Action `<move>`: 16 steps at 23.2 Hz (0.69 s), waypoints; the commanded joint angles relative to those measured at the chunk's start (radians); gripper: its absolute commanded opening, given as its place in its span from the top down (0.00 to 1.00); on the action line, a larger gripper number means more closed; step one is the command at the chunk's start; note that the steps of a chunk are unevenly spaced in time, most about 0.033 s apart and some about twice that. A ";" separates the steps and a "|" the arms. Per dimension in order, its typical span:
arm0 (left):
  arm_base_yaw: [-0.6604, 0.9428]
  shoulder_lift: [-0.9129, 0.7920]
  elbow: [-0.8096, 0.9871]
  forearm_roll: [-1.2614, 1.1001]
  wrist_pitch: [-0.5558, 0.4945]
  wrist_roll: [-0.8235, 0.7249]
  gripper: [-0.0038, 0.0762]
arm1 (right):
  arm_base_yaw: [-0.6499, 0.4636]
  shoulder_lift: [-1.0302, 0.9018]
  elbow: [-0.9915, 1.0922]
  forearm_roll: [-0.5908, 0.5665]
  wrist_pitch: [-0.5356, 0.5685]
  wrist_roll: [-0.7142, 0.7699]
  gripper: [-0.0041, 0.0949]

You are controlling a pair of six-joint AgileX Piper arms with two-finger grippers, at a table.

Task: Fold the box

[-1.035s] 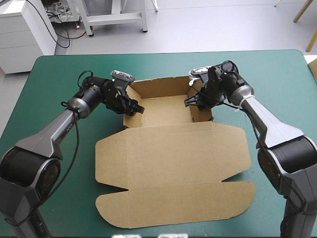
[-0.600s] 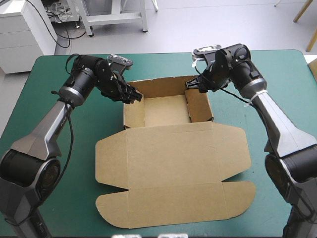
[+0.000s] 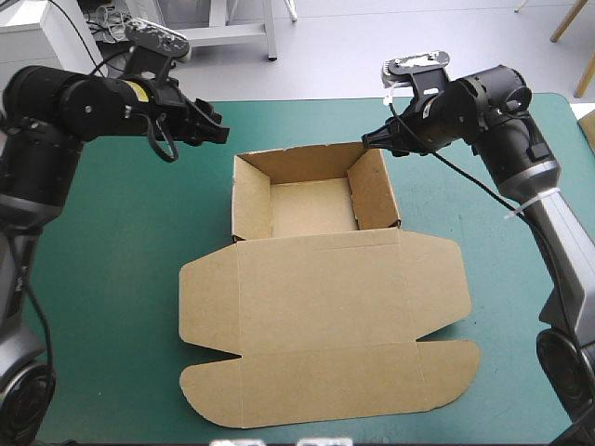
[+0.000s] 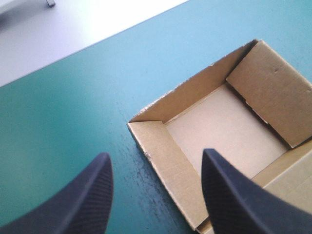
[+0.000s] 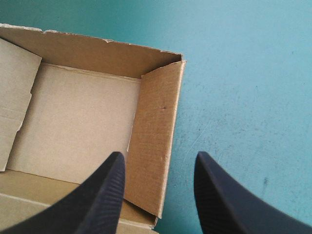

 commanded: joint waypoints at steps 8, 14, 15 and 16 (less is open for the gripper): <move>-0.006 -0.527 0.714 -0.059 -0.202 0.085 0.57 | -0.005 0.067 -0.025 -0.012 -0.041 -0.011 0.53; -0.006 -0.778 1.107 -0.059 -0.340 0.051 0.61 | -0.005 0.141 -0.025 -0.012 -0.041 -0.011 0.53; -0.006 -0.823 1.152 -0.059 -0.353 0.046 0.64 | -0.005 0.150 -0.025 -0.012 -0.041 -0.011 0.53; -0.006 -0.869 1.203 -0.059 -0.363 0.040 0.67 | -0.005 0.163 -0.025 -0.012 -0.041 -0.011 0.53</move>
